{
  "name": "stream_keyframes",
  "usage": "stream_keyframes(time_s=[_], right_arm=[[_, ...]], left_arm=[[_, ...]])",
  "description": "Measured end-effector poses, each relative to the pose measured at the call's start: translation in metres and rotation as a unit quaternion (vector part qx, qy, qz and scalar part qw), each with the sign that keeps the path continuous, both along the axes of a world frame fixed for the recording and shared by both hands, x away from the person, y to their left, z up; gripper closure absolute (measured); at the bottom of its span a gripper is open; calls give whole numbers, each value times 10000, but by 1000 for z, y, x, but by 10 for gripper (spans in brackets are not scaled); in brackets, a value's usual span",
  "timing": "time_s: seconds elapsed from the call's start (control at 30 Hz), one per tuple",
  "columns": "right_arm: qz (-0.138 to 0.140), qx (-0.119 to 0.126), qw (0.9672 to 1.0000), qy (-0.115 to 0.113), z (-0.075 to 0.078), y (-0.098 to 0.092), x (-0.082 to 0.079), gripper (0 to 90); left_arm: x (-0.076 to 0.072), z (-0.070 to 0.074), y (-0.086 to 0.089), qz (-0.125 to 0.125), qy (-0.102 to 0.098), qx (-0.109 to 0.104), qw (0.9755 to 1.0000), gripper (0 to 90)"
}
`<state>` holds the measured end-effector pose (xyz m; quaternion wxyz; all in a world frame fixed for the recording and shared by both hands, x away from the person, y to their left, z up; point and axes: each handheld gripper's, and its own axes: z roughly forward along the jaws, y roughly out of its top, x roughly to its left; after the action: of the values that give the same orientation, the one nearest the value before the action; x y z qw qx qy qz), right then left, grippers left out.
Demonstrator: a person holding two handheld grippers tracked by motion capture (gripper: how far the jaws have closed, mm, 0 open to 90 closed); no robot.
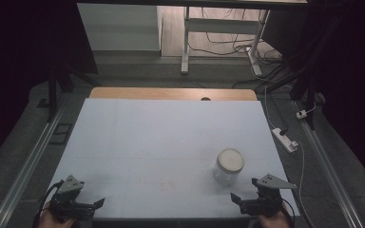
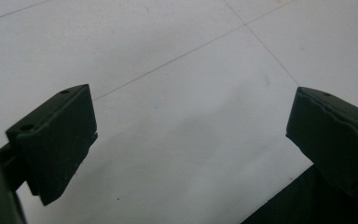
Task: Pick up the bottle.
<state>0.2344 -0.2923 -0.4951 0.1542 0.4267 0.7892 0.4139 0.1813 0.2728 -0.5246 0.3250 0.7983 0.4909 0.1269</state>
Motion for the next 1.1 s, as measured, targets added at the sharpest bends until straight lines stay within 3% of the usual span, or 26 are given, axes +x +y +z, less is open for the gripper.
stream_keyframes(time_s=[0.23, 0.4, 0.6, 0.93, 1.1], right_arm=[[67, -56, 9999, -93, 4, 4, 0, 0], [119, 12, 9999, 21, 3, 6, 3, 0], [234, -7, 9997, -57, 5, 9, 5, 0], [103, -48, 9998, -172, 7, 12, 15, 0], [97, -151, 9998, -110, 6, 15, 20, 0]], left_arm=[[-1, 0, 1, 23, -14, -37, 10000, 19], [0, 0, 2, 154, -8, -58, 9999, 0], [0, 1, 5, 218, 33, -159, 9996, 0], [-1, 1, 5, 51, 4, -202, 9998, 0], [-1, 1, 8, -83, 1, -386, 9992, 0]])
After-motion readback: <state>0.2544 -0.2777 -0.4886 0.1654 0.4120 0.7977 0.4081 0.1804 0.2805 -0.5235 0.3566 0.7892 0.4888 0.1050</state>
